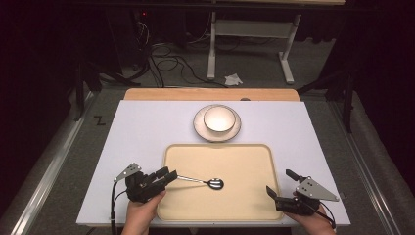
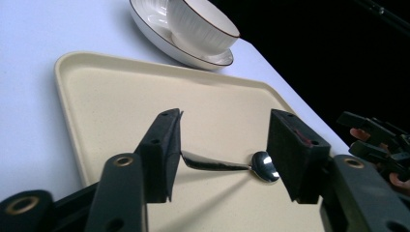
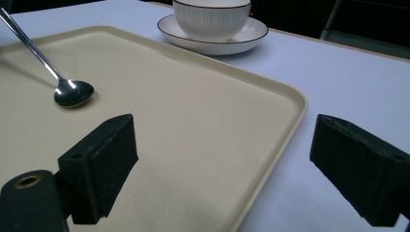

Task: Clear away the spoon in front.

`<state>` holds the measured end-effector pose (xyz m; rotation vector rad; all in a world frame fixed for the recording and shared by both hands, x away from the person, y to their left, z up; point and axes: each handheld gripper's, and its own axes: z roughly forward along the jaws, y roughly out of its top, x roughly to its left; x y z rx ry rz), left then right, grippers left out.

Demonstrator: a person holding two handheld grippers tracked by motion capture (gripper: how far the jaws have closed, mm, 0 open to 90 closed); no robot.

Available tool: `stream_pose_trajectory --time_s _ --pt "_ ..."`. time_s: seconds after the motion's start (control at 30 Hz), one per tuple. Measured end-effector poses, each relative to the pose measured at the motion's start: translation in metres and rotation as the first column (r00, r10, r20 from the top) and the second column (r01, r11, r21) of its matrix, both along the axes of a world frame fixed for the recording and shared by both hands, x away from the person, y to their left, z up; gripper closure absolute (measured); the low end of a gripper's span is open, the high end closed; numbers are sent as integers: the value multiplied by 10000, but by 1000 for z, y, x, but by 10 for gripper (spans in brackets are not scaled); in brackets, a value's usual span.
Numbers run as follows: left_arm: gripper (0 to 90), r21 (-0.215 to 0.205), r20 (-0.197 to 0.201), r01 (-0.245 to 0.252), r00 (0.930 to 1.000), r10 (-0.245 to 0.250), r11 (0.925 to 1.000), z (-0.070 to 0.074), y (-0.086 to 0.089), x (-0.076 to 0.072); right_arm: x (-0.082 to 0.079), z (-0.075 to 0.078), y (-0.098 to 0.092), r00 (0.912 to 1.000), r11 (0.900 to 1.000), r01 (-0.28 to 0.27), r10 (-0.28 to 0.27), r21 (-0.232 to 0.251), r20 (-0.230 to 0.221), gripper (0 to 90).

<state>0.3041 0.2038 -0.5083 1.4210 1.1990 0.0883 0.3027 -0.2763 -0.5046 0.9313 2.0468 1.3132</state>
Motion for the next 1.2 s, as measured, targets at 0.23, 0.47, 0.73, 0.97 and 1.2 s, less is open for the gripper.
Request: stream_pose_trajectory --time_s 0.23,0.47,0.73,0.97,1.2 --pt "428 219 58 -44 10000 43 9998 2 0 0 0 0 0 10000 10000 -9 9 -8 8 104" --pt "440 777 184 -4 9998 -11 9970 3 -1 0 0 0 1 10000 10000 1 -1 9 -31 104" --pt "496 1889 203 -106 9998 69 9819 3 -4 1 0 0 0 10000 10000 0 0 19 -43 104" --pt "708 2698 -10 184 9998 -188 9627 0 -4 5 0 0 0 10000 10000 -87 87 -42 5 104" --pt "900 4389 -531 378 9985 -160 8978 -1 -13 13 1 0 1 9999 9999 -139 140 -67 19 104"
